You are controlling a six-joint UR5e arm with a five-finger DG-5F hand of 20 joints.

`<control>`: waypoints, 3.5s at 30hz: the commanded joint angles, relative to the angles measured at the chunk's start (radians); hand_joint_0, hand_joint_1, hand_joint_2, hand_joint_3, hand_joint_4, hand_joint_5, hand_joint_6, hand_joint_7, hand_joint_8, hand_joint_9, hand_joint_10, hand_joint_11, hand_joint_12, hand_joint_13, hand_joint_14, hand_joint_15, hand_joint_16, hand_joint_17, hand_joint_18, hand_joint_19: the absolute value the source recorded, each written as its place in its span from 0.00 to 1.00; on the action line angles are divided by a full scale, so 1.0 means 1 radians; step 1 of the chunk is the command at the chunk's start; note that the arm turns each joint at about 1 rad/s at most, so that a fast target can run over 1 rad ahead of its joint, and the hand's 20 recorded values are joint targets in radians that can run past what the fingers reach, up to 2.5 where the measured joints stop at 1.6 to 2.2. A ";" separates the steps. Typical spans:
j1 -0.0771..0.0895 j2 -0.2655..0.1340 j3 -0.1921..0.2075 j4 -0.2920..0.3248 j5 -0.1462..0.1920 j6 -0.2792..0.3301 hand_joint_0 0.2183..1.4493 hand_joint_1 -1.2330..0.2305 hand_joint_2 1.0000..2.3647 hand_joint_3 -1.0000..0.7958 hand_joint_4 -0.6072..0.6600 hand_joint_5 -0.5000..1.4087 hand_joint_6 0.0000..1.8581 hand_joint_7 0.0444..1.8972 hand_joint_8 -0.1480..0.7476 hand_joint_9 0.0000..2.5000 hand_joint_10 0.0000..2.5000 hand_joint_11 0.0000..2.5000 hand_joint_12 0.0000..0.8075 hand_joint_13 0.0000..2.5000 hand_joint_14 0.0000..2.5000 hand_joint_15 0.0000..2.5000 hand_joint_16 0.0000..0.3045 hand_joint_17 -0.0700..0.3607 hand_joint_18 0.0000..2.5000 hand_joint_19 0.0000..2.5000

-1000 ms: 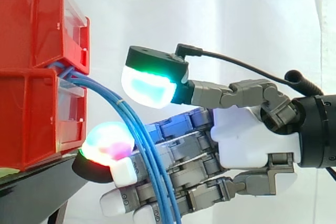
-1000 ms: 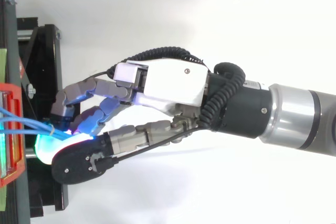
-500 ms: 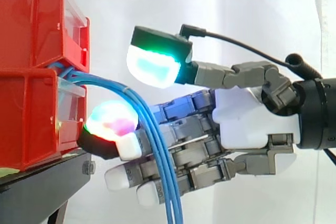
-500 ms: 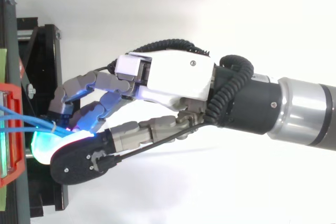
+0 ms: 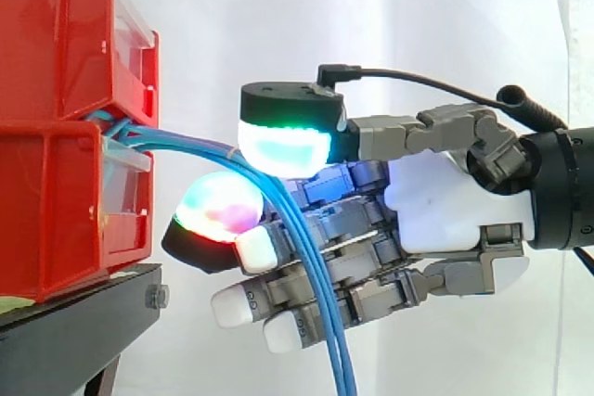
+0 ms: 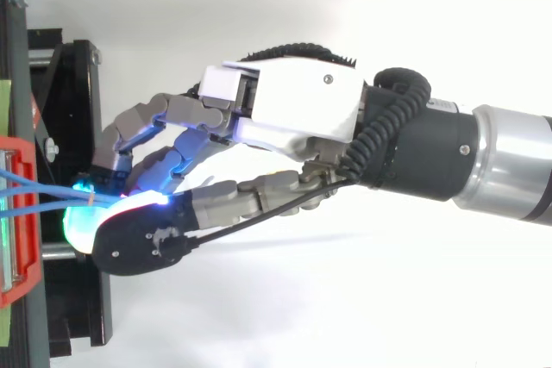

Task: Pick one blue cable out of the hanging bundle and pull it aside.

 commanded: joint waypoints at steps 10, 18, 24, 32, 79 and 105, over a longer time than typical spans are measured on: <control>-0.023 0.004 0.001 -0.005 -0.029 -0.002 0.28 0.45 0.01 0.35 0.60 0.18 0.50 0.38 0.48 0.37 0.01 0.21 0.37 0.27 0.01 0.15 0.15 0.40 0.25 0.18; -0.033 0.016 0.000 -0.005 -0.035 -0.008 0.32 0.39 0.01 0.52 0.57 0.20 0.51 0.40 0.54 0.40 0.01 0.22 0.43 0.30 0.01 0.15 0.18 0.44 0.29 0.16; -0.040 0.019 0.001 -0.005 -0.042 -0.008 0.36 0.30 0.01 0.57 0.40 0.20 0.51 0.51 0.51 0.41 0.01 0.23 0.40 0.30 0.01 0.15 0.17 0.43 0.29 0.16; -0.043 0.039 0.000 -0.020 -0.050 -0.026 0.48 0.25 0.01 0.43 0.33 0.19 0.53 0.61 0.43 0.40 0.01 0.24 0.35 0.29 0.01 0.17 0.13 0.38 0.25 0.18; -0.056 0.045 0.001 -0.028 -0.061 -0.033 0.29 0.26 0.00 0.28 0.45 0.21 0.51 0.41 0.41 0.43 0.01 0.24 0.35 0.31 0.01 0.18 0.13 0.37 0.30 0.17; -0.057 0.045 0.003 -0.029 -0.062 -0.059 0.49 0.21 0.00 0.28 0.30 0.20 0.52 0.60 0.39 0.45 0.01 0.26 0.33 0.33 0.01 0.17 0.13 0.37 0.31 0.16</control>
